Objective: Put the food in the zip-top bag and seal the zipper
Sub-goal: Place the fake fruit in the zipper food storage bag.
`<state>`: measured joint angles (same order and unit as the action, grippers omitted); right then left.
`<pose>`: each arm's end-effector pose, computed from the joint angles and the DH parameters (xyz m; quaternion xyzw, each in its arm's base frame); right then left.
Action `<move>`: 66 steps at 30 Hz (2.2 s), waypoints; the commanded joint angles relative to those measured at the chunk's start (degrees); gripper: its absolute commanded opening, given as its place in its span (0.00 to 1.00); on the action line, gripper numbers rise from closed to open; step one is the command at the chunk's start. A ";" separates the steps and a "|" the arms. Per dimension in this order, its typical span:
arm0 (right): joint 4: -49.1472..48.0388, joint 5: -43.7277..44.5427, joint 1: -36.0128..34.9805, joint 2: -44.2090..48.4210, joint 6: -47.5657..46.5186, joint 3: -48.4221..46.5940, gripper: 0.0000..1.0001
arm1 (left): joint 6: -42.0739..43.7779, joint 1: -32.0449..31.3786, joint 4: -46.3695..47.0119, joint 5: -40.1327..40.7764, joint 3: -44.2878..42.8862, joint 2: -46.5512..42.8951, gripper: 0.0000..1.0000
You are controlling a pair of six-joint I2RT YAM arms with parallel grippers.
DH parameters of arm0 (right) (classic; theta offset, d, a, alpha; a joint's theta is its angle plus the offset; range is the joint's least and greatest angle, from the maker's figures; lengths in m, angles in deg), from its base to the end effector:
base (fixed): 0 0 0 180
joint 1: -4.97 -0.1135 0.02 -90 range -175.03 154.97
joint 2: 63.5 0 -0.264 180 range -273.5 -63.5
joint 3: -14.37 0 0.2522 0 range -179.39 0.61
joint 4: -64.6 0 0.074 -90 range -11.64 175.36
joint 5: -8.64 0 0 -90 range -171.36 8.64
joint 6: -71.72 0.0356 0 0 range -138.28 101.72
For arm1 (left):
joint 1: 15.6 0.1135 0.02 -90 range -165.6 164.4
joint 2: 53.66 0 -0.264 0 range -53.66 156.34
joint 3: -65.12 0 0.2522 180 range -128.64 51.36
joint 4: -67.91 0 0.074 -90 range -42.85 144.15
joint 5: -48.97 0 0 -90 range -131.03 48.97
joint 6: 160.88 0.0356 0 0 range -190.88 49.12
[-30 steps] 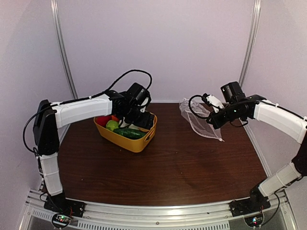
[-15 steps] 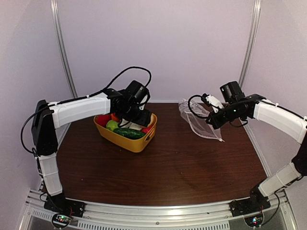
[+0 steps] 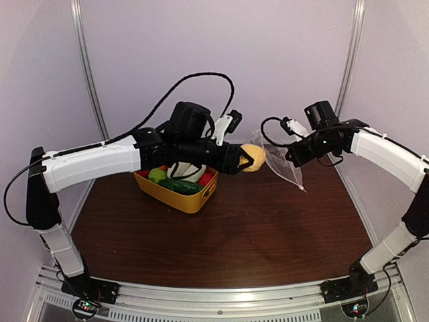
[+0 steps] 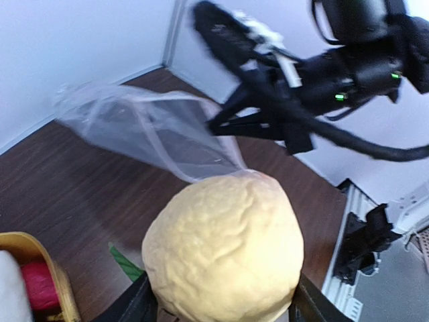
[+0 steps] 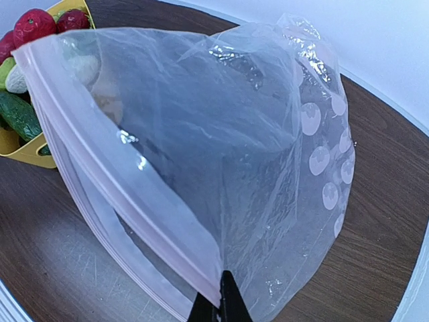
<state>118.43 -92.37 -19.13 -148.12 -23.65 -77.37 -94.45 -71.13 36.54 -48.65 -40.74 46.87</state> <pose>0.2895 0.1370 0.3283 -0.2695 0.8858 0.1477 0.3478 0.2324 -0.3469 0.3485 0.2668 0.8040 -0.3800 0.3716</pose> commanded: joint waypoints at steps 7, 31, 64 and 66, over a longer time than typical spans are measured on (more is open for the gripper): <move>4.66 -10.69 -0.29 -3.48 6.75 -4.46 0.00 | -16.85 -1.86 29.93 -17.31 0.43 9.95 0.35; 2.85 -15.02 2.45 1.81 10.98 -2.64 0.00 | -19.49 -2.54 47.65 -14.24 11.46 10.26 0.27; -1.91 -26.03 2.71 6.95 14.50 2.58 0.00 | -33.39 -2.06 19.29 -1.81 -18.66 25.91 0.42; -1.86 -27.27 3.30 6.32 14.96 1.64 0.00 | -32.29 -2.34 21.51 -4.59 -18.75 25.16 0.53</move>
<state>117.54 -115.95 -16.49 -140.51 -10.23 -74.02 -129.62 -73.18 53.24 -47.43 -57.02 72.69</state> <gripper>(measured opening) 0.003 0.627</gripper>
